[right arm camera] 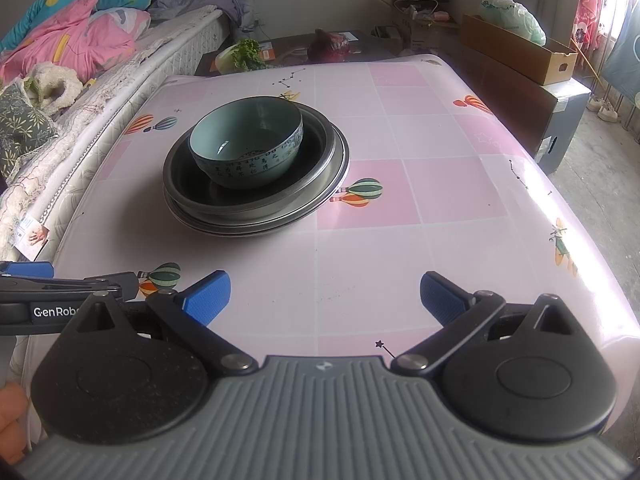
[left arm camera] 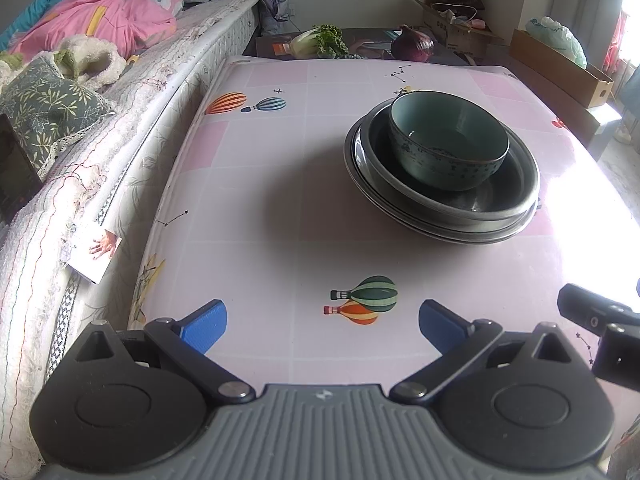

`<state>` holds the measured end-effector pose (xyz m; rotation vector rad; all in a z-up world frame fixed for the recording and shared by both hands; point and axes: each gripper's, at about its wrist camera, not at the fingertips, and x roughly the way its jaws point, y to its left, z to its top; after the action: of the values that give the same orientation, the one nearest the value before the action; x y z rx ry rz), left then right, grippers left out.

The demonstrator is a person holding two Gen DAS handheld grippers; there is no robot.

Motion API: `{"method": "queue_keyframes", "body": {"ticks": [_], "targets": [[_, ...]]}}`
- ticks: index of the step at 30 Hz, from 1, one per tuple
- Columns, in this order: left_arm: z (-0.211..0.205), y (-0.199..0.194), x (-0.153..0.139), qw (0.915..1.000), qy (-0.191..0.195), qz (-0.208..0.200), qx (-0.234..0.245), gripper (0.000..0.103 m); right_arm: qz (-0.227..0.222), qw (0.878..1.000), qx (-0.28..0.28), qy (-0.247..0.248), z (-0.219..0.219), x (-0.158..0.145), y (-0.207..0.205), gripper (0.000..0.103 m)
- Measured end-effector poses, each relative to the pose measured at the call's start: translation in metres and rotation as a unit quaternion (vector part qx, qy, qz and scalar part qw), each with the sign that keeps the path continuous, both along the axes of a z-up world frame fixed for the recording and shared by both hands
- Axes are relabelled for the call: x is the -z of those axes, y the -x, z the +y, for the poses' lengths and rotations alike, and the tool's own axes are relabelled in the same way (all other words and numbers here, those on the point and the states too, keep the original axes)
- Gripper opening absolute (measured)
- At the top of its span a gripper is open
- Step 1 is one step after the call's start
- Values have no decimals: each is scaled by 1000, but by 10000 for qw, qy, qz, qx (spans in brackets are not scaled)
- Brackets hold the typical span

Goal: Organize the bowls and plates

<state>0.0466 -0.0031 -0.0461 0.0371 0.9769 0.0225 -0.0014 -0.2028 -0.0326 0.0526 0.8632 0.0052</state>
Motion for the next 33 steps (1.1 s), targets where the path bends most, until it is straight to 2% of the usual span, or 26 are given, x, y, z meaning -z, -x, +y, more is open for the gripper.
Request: {"method": "queue_keyframes", "body": {"ticks": [33], "targets": [[3,1,-1,10000,19,16,-19,103,42,10000,31,-23,-2,5,1,102]]}}
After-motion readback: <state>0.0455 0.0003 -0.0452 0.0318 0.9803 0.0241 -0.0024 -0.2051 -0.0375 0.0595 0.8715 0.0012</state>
